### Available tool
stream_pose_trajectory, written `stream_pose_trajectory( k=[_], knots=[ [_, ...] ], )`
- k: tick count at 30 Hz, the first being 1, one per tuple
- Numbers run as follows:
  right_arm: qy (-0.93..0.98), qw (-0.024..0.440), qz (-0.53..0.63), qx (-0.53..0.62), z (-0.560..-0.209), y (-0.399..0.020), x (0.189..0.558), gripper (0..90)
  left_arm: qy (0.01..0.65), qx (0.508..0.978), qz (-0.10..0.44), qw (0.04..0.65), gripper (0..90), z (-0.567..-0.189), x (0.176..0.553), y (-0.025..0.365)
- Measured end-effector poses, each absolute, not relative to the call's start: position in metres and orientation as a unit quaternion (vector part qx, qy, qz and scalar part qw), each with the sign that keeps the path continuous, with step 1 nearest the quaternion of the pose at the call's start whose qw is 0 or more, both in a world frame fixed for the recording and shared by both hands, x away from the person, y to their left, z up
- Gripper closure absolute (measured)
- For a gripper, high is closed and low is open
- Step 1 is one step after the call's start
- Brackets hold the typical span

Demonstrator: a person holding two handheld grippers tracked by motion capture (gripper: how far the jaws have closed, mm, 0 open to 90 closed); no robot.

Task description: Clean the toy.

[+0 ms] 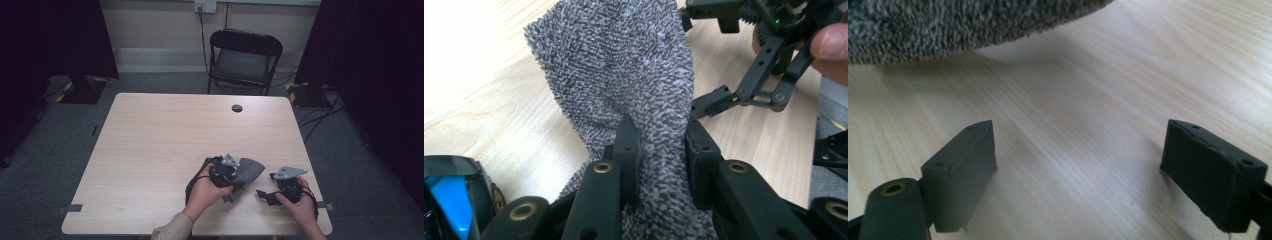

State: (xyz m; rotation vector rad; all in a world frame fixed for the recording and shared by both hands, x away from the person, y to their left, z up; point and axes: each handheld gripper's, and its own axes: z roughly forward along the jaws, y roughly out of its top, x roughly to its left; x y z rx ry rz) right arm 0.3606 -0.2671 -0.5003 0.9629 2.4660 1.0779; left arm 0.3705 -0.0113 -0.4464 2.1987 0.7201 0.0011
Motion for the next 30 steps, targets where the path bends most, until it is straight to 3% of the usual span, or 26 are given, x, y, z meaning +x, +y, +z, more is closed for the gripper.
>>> stream_pose_trajectory(
  k=[17, 30],
  knots=[
    [0.852, 0.144, 0.372, 0.34, -0.5, -0.269, 0.36, 13.4, 0.296, 0.877, 0.0, 0.378, 67.7, -0.466, 0.37, -0.02],
    [0.851, 0.145, 0.372, 0.342, -0.5, -0.27, 0.359, 13.5, 0.292, 0.868, 0.021, 0.401, 39.0, -0.462, 0.37, -0.01]
  ],
)
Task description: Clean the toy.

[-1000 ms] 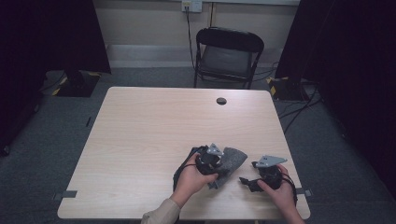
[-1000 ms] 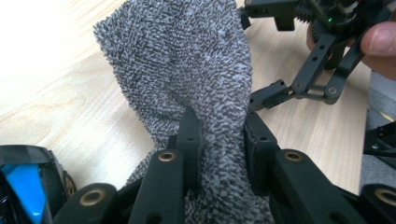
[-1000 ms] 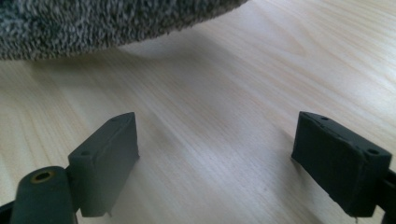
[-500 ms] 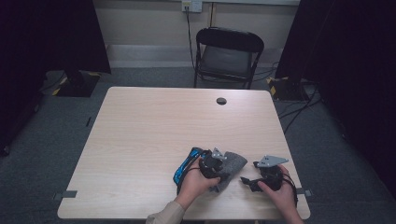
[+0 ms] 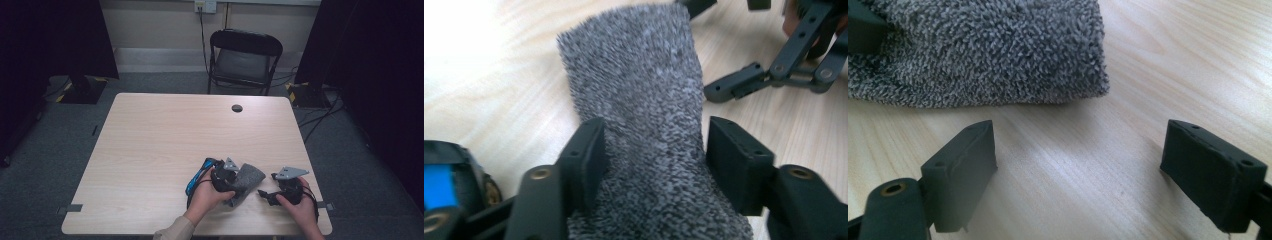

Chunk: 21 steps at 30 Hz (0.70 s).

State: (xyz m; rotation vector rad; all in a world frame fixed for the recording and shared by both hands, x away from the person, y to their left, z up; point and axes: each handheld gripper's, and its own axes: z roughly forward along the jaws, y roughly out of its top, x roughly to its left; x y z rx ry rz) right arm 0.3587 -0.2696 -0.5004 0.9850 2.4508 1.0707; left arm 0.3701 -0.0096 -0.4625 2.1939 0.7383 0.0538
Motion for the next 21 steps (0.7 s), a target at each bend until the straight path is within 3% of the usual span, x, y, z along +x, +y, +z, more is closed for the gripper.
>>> stream_pose_trajectory(
  k=[8, 21],
  knots=[
    [0.851, 0.145, 0.372, 0.342, -0.5, -0.27, 0.358, 13.5, 0.311, 0.857, 0.067, 0.405, 23.9, -0.443, 0.371, 0.021],
    [0.85, 0.146, 0.372, 0.343, -0.5, -0.27, 0.358, 13.4, 0.37, 0.84, 0.122, 0.377, 20.6, -0.451, 0.371, 0.081]
  ],
)
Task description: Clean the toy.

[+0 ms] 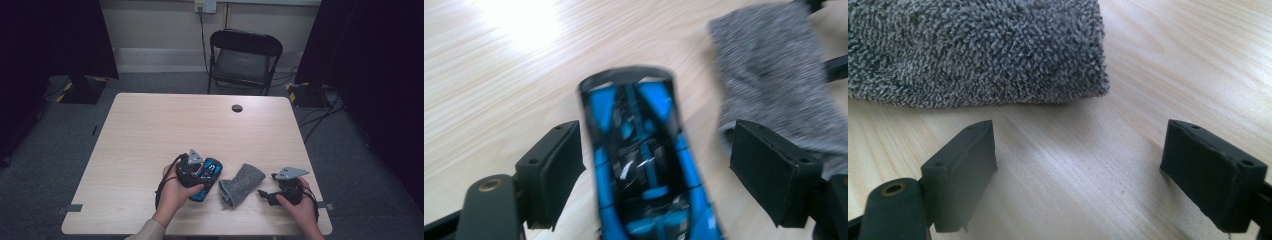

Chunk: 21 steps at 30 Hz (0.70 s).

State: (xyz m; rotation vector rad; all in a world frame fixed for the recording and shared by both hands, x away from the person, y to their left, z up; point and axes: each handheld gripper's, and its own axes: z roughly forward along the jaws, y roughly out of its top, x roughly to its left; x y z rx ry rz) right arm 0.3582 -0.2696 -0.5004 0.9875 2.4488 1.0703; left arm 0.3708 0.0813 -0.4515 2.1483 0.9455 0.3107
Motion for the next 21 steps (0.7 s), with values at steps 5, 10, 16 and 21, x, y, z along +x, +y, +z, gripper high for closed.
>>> stream_pose_trajectory(
  k=[5, 10, 16, 21],
  knots=[
    [0.85, 0.146, 0.372, 0.343, -0.5, -0.27, 0.358, 13.4, 0.382, 0.841, 0.121, 0.364, 19.7, -0.467, 0.374, 0.083],
    [0.85, 0.145, 0.372, 0.343, -0.5, -0.27, 0.358, 13.4, 0.389, 0.837, 0.111, 0.369, 19.1, -0.475, 0.378, 0.072],
    [0.85, 0.145, 0.372, 0.343, -0.5, -0.27, 0.358, 13.4, 0.385, 0.845, 0.132, 0.347, 19.6, -0.484, 0.384, 0.058],
    [0.85, 0.146, 0.372, 0.343, -0.5, -0.27, 0.358, 13.4, 0.392, 0.842, 0.132, 0.346, 18.7, -0.49, 0.387, 0.054]
  ],
)
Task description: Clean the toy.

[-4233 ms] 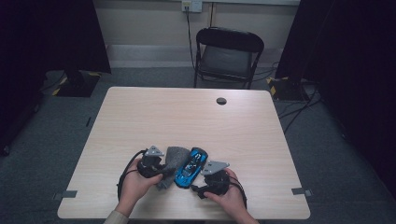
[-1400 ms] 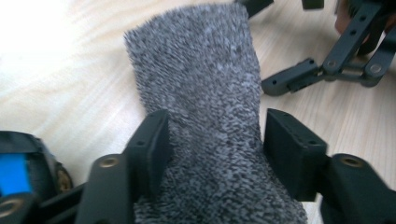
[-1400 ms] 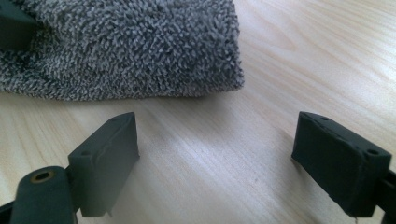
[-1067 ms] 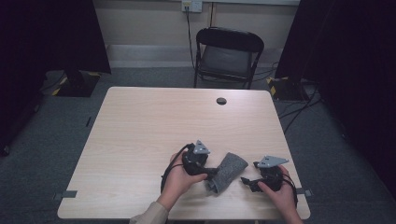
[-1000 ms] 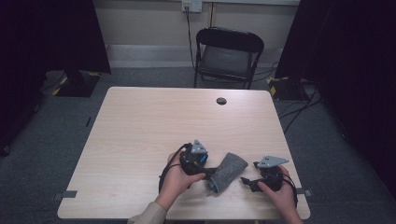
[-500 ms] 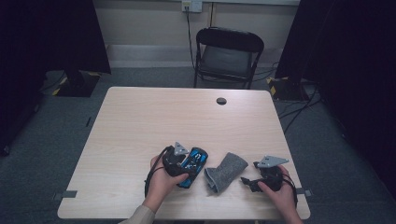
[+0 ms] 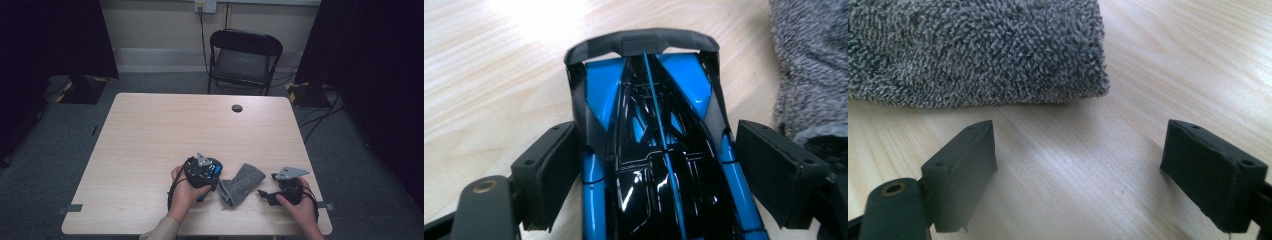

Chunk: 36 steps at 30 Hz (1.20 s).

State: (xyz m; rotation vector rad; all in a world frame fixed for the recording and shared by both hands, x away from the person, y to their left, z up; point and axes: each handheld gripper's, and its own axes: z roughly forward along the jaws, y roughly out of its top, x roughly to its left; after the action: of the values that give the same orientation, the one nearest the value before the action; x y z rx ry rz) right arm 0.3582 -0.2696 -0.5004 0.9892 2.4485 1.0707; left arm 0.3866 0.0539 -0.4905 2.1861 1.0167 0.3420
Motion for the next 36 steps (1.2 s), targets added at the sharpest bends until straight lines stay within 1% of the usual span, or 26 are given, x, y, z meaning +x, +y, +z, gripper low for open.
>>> stream_pose_trajectory(
  k=[6, 10, 17, 21, 26, 29, 36],
  knots=[
    [0.85, 0.145, 0.372, 0.344, -0.5, -0.27, 0.358, 13.4, 0.386, 0.845, 0.145, 0.341, 18.1, -0.493, 0.387, 0.05],
    [0.85, 0.146, 0.372, 0.343, -0.5, -0.27, 0.358, 13.4, 0.391, 0.844, 0.147, 0.337, 21.5, -0.492, 0.386, 0.05],
    [0.85, 0.146, 0.372, 0.343, -0.5, -0.27, 0.358, 13.4, 0.387, 0.85, 0.141, 0.328, 23.9, -0.489, 0.385, 0.05],
    [0.85, 0.145, 0.372, 0.344, -0.5, -0.27, 0.358, 13.4, 0.36, 0.863, 0.128, 0.33, 24.4, -0.488, 0.384, 0.057],
    [0.85, 0.146, 0.372, 0.344, -0.5, -0.27, 0.358, 13.4, 0.355, 0.864, 0.12, 0.336, 24.6, -0.488, 0.381, 0.063],
    [0.85, 0.146, 0.371, 0.345, -0.5, -0.27, 0.358, 13.4, 0.339, 0.871, 0.118, 0.335, 24.6, -0.488, 0.377, 0.071],
    [0.849, 0.147, 0.371, 0.345, -0.5, -0.269, 0.358, 13.5, 0.34, 0.867, 0.124, 0.343, 24.3, -0.49, 0.371, 0.079]
  ],
)
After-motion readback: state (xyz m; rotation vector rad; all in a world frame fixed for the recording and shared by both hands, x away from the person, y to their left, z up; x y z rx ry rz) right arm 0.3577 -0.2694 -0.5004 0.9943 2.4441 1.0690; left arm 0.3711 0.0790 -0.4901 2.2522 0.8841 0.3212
